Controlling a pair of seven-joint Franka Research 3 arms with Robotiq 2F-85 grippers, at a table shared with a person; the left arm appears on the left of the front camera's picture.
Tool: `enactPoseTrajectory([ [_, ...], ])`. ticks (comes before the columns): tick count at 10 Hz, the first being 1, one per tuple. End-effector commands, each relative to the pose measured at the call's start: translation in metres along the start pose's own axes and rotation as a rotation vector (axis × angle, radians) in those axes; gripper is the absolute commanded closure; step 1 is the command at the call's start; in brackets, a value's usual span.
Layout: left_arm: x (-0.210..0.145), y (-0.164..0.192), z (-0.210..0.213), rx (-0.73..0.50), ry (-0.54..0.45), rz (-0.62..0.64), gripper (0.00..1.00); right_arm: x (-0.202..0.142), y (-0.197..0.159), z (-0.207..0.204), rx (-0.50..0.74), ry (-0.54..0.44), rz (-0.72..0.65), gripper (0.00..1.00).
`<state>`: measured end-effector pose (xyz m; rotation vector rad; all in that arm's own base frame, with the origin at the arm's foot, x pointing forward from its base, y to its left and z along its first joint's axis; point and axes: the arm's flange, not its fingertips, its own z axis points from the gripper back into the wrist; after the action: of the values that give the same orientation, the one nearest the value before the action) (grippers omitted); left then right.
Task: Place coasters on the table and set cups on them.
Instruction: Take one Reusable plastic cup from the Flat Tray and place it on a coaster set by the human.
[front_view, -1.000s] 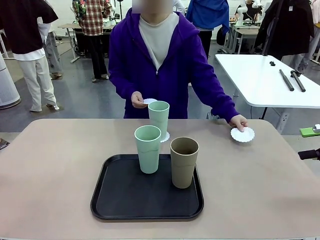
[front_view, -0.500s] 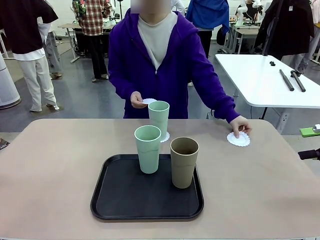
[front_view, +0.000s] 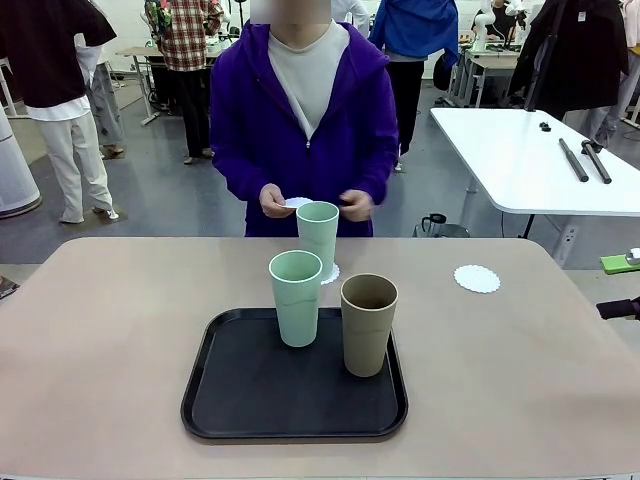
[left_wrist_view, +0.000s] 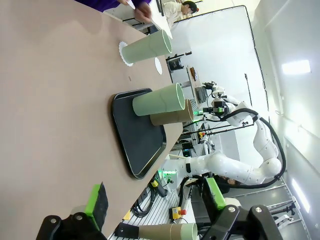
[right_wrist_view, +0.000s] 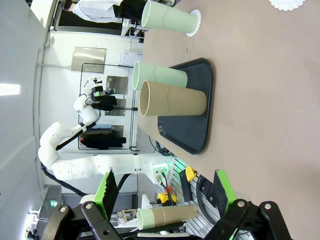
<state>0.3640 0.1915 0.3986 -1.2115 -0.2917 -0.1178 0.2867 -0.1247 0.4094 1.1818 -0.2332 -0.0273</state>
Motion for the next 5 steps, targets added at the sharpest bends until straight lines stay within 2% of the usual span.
enactPoseTrajectory([
  [1,0.0003,-0.0002,0.0036,-0.011,-0.001,-0.019,0.00,0.0031,0.0009,-0.0011,0.023,-0.012,0.011,0.00],
  [5,0.0003,-0.0002,0.0036,-0.011,-0.001,-0.019,0.00,0.0031,0.0009,-0.0011,0.023,-0.012,0.011,0.00],
])
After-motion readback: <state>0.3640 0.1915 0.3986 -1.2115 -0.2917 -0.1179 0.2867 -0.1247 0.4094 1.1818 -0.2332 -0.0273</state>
